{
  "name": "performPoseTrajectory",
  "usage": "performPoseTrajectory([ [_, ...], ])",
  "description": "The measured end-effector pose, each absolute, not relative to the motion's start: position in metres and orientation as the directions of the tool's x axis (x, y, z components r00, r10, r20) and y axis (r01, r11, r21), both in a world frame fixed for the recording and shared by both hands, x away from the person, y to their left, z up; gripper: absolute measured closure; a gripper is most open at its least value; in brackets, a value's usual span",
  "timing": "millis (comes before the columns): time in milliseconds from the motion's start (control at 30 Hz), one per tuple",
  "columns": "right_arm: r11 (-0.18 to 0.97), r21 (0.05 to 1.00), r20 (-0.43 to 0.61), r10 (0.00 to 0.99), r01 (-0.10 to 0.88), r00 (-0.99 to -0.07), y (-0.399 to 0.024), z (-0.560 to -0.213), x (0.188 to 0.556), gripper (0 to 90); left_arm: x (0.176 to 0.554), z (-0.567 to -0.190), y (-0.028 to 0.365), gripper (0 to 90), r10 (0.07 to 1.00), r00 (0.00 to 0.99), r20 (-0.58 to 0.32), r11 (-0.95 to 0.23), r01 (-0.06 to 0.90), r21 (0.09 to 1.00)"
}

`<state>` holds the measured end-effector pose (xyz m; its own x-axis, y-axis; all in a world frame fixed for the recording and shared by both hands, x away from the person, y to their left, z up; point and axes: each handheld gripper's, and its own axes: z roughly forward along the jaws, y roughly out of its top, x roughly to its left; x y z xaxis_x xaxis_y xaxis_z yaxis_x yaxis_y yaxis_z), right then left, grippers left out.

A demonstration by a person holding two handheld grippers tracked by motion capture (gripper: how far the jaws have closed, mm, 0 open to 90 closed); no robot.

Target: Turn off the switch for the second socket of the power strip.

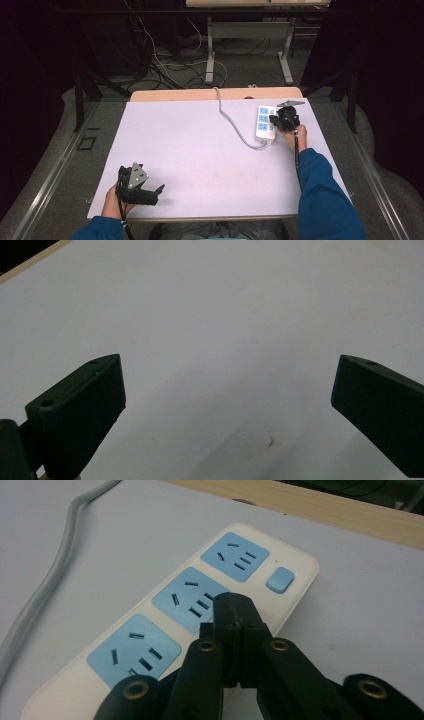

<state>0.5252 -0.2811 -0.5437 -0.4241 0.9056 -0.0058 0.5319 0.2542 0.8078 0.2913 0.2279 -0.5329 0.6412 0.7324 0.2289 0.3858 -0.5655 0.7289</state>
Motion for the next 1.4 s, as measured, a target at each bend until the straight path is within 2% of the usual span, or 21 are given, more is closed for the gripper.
performPoseTrajectory([
  [567,0.254,0.816,-0.04,0.921,0.519,-0.387,-0.2823,-0.5438,0.5258,90.0,0.2913,-0.5337,0.2278,0.9,0.732,0.646,0.214,-0.559,0.391,0.731],
  [933,0.273,0.812,-0.058,0.917,0.515,-0.395,-0.2811,-0.5439,0.5255,90.0,0.2915,-0.534,0.2269,0.9,0.728,0.65,0.217,-0.567,0.393,0.724],
  [1400,0.257,0.81,-0.047,0.925,0.528,-0.377,-0.2795,-0.5449,0.5254,90.0,0.2914,-0.534,0.2272,0.9,0.728,0.651,0.214,-0.566,0.394,0.725],
])
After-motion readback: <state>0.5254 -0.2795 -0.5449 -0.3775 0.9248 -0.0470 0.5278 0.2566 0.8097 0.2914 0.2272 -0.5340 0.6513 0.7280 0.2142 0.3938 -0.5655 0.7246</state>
